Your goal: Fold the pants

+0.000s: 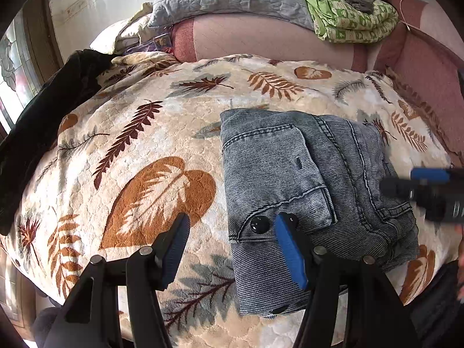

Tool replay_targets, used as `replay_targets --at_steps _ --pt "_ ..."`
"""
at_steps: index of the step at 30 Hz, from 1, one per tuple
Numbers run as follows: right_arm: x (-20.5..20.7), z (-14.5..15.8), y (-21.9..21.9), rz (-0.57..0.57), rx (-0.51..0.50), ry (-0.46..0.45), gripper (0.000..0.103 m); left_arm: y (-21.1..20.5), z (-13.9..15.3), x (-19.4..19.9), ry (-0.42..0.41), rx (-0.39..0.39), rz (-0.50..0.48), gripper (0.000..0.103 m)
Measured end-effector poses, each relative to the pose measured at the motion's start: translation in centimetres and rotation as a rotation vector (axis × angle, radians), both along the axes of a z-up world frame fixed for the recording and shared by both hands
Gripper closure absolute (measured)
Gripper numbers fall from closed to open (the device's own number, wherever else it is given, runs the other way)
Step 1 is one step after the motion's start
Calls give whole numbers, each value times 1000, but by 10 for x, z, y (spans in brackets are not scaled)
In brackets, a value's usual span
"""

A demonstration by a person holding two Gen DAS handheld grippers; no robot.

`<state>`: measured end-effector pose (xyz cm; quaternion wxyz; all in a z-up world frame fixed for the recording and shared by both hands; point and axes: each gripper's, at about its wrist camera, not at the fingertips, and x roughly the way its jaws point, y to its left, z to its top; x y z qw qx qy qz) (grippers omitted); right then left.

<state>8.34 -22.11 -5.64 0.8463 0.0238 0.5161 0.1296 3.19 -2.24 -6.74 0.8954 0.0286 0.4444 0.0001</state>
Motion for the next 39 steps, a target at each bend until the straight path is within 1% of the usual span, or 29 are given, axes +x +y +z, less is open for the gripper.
replay_targets --at_steps 2,3,5,7,8,9,10,11,12,13,15,16,18,19,21,23,24,26,27,28,30,33,34,35,36,37,38,39 --pt "23 14 2 -19 -6 -32 11 -6 -9 1 23 41 -31 40" --pt "36 19 6 -24 -21 -39 11 -8 -11 0 13 54 -33 40" --pt "67 22 20 -14 -58 -41 11 -8 -12 -1 7 50 -24 40" --pt "95 8 37 7 -144 -13 11 -9 -12 0 10 49 -17 40" --pt "107 -8 43 8 -217 15 11 -9 -13 -1 9 51 -19 40" --pt "115 -27 45 7 -268 66 9 -10 -13 -2 5 49 -25 40" --pt "120 -40 41 -17 -253 101 6 -10 -13 -2 5 50 -31 40" --pt "118 -41 30 -65 -207 106 1 -10 -11 -4 -2 46 -37 40" --pt "117 -39 24 -78 -173 122 1 -7 -8 -6 -16 29 -42 40" --pt "117 -35 23 -66 -165 131 1 -4 -5 -8 -27 11 -38 40" --pt "113 -21 29 -21 -216 87 1 4 -2 -10 -20 -26 -21 40" --pt "111 -12 34 -2 -219 60 1 8 0 -11 -25 -53 -4 40" --pt "112 10 43 33 -150 22 1 16 2 -13 -33 -105 33 40" --pt "115 21 49 53 -99 17 1 17 2 -14 -32 -128 32 40" --pt "125 35 71 129 -12 52 1 11 -4 -12 -3 -140 11 40" --pt "137 38 106 218 0 113 1 6 -13 -12 15 -132 2 40" --pt "142 35 125 260 -20 145 1 5 -14 -13 9 -136 2 40" --pt "154 23 155 318 -86 220 9 7 -15 -11 14 -158 2 40" --pt "159 17 168 336 -122 242 20 9 -16 -10 20 -169 2 40" --pt "164 11 179 350 -164 264 27 10 -17 -9 23 -178 2 40" --pt "179 -5 195 367 -238 300 27 9 -17 -9 20 -181 2 40" --pt "191 -21 215 391 -287 351 28 7 -20 -9 12 -177 -4 40" --pt "191 -25 221 404 -293 366 32 7 -20 -9 12 -177 -6 40" --pt "191 -30 226 420 -303 386 38 8 -20 -9 10 -183 -7 40" --pt "189 -36 229 434 -320 413 60 8 -21 -9 9 -186 -9 40" --pt "188 -41 231 443 -344 424 70 9 -21 -9 10 -188 -10 39" --pt "187 -44 233 454 -352 435 75 9 -22 -9 11 -193 -10 39" --pt "185 -46 233 462 -350 445 87 10 -23 -9 10 -198 -9 38"
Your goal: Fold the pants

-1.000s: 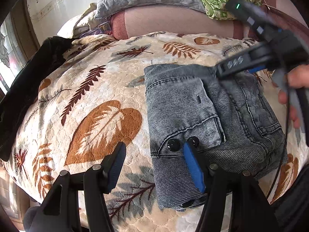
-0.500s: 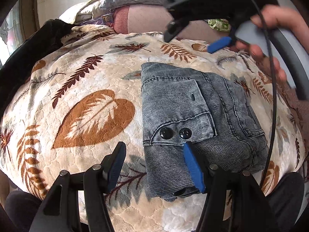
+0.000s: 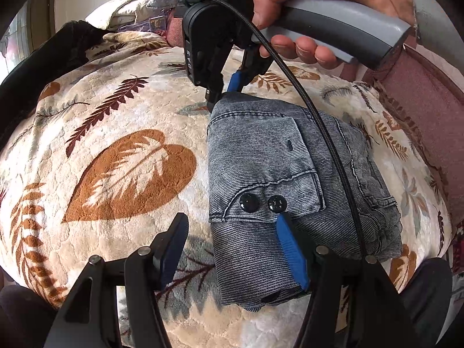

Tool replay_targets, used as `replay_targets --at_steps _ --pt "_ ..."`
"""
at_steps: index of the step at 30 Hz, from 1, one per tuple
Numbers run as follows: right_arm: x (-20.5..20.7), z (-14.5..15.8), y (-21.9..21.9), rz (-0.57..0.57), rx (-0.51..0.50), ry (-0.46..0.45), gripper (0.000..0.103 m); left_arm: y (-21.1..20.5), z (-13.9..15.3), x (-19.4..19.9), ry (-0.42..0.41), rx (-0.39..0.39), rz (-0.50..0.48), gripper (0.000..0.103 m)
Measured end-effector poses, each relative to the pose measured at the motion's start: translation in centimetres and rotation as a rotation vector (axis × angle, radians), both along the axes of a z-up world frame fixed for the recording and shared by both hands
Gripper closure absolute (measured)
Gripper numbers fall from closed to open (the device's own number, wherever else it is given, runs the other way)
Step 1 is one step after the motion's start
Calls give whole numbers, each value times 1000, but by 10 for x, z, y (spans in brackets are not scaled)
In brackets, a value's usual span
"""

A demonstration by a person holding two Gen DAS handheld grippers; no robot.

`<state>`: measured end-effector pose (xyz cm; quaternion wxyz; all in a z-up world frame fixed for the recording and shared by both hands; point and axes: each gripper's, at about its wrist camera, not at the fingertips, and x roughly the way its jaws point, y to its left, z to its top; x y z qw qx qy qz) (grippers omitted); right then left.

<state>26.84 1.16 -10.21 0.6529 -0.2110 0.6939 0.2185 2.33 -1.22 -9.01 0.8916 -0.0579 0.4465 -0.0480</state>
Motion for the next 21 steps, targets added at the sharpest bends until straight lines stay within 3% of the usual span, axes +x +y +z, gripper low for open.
replay_targets --at_steps 7,12,16,19,21 --pt "-6 25 -12 -36 69 -117 90 1 -2 1 -1 -3 2 35" --pt "-14 9 -27 -93 86 -177 89 0 -3 3 5 6 9 34" --pt "-21 40 -56 -201 221 -257 81 0 -3 2 5 11 13 34" --pt "-50 69 -81 -240 299 -309 81 2 1 2 12 1 21 34" --pt "-70 75 -106 -274 302 -337 80 2 5 1 16 8 17 34"
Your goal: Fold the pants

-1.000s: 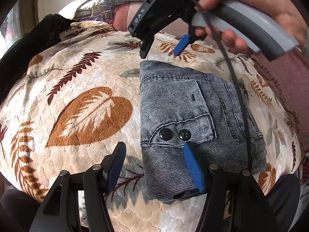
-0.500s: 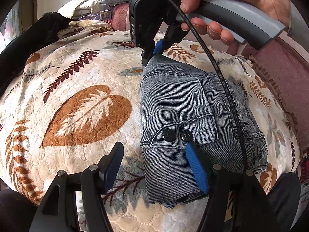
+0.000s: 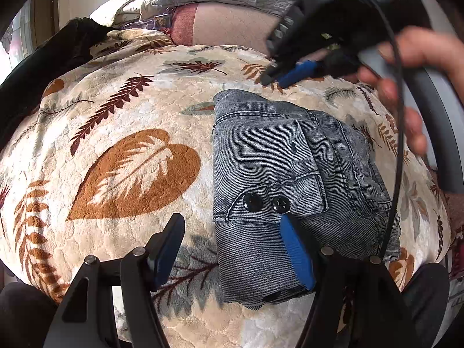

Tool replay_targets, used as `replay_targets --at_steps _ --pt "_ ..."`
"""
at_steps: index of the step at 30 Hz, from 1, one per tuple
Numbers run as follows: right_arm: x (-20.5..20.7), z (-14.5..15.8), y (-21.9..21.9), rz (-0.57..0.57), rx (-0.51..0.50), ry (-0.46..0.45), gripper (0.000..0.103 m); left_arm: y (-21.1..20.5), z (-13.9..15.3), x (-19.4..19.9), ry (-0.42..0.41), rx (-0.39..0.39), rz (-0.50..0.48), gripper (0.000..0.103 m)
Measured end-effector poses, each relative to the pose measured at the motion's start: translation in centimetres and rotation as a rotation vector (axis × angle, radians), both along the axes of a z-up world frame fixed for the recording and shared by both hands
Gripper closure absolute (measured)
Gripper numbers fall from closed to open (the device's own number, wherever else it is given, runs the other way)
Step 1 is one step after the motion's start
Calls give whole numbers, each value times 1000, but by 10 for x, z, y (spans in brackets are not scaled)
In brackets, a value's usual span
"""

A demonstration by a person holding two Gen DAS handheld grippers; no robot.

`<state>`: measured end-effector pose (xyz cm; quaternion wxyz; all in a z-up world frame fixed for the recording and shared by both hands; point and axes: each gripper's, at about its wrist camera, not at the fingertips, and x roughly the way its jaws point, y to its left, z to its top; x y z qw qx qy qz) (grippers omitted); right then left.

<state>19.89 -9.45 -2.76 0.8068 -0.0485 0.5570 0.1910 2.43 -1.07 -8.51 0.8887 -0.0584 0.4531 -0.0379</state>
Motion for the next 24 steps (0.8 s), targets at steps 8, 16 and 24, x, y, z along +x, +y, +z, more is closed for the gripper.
replay_targets --at_steps 8,16,24 --pt "-29 -32 -56 -45 -42 36 73 -5 3 -3 4 48 3 34" --pt "-103 -41 -80 -60 -69 -40 44 -2 22 -13 -37 53 33 34" --pt "-132 -34 -120 -129 9 -80 38 -19 19 -6 -3 129 -3 34"
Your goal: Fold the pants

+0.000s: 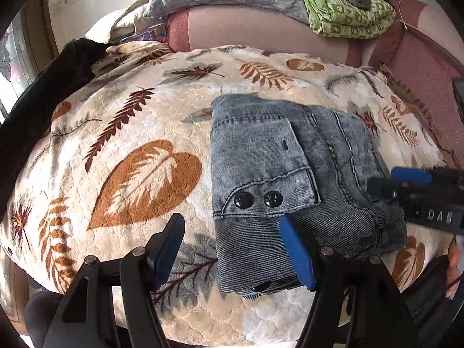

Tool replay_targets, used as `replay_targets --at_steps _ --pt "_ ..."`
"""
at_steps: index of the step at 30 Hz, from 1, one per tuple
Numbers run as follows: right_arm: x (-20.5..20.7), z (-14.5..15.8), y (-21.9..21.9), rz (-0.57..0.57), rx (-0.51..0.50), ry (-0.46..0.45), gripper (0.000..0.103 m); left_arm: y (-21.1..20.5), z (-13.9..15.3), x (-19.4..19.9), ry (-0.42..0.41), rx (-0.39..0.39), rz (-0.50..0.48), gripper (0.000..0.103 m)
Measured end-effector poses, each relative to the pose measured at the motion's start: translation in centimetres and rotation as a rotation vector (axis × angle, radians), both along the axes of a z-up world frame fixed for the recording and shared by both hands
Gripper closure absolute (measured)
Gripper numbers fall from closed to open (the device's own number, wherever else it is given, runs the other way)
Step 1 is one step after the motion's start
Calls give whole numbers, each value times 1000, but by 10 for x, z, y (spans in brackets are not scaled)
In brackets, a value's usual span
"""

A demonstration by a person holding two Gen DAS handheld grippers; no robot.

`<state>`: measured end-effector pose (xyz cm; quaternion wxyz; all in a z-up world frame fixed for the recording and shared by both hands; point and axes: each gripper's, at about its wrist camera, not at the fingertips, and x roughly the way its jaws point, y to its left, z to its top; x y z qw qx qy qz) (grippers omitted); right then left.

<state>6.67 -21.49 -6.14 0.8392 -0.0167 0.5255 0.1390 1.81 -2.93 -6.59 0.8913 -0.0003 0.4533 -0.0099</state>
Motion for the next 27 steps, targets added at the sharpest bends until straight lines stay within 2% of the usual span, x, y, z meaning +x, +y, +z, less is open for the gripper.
replay_targets --at_steps 1,3,4,7,8,14,18,21,23,24,25,27 --pt "-5 -6 -2 -5 -8 9 34 1 4 0 -14 -4 11 34" --pt "-14 -28 -4 12 -25 52 33 -2 5 3 -7 -7 5 34" --pt "-20 -27 -7 1 -10 10 32 -6 3 5 3 7 -6 34" --pt "-26 -29 -15 -36 29 9 31 -22 -19 10 48 98 -34 34" --pt "-26 -29 -15 -32 27 0 31 -24 -21 8 24 112 -32 33" --pt "-32 -30 -17 -41 63 -61 30 -23 -16 5 16 114 -31 33" --pt "-43 -29 -31 -71 156 -114 30 -20 0 -1 -8 77 -22 33" --pt "-52 -16 -40 -88 222 -174 30 -24 5 -5 -34 82 -31 33" --pt "-53 -15 -41 -97 210 -186 29 -28 -9 0 9 107 -42 33" --pt "-49 -23 -38 -93 184 -137 23 -28 -16 2 23 102 -35 32" --pt "-45 -36 -33 -82 149 -75 23 -26 -20 2 20 86 -26 31" --pt "-46 -32 -27 -74 104 -115 21 -23 -19 2 15 71 -10 27"
